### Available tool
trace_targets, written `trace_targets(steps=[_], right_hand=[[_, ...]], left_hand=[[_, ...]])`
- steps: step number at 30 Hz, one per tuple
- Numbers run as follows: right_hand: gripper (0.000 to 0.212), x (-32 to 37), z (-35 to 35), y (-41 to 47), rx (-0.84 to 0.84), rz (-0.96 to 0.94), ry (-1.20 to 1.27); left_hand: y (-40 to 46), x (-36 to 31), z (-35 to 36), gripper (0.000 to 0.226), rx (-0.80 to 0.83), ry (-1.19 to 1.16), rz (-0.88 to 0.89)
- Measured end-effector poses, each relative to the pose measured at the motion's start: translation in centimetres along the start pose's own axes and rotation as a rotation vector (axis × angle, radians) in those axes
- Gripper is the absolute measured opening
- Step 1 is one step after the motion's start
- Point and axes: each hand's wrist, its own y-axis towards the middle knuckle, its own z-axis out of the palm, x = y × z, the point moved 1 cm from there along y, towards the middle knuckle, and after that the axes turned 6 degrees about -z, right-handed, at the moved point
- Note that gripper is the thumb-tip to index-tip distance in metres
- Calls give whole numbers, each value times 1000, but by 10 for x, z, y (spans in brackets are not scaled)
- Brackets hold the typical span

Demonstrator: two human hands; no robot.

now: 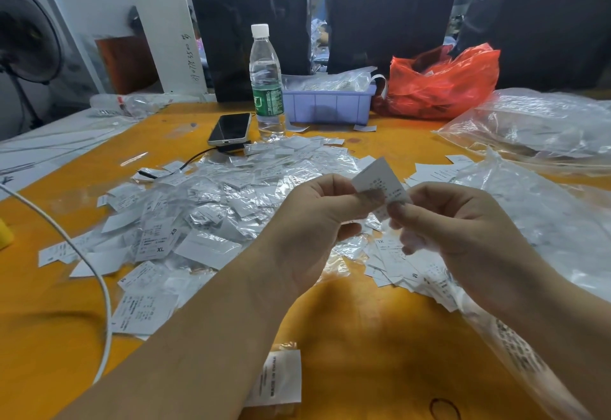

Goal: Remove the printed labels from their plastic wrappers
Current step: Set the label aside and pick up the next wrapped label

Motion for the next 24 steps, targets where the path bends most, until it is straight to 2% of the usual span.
trace_targets(steps=[5,10,12,14,16,20,24], right_hand=[[14,0,1,-1,8,-6,-39],[23,1,2,-1,-6,-17,-34],[24,1,1,-2,8,-25,-28],[22,0,1,-1,15,-21,11],[23,-1,0,0,14,-4,63],[25,-1,0,1,19,38,119],[18,-1,1,1,42,85,201]], left_hand=[[-1,-2,-1,24,45,-107,-80],[-3,0,1,23,96,-120,-133],[-3,2,2,42,75,-102,-153],[-2,2,3,52,38,-82,-140],[-1,2,3,48,18,-55,-114],[-1,0,1,25,-26,77,-28],[-3,-2,1,20,-33,125,15]])
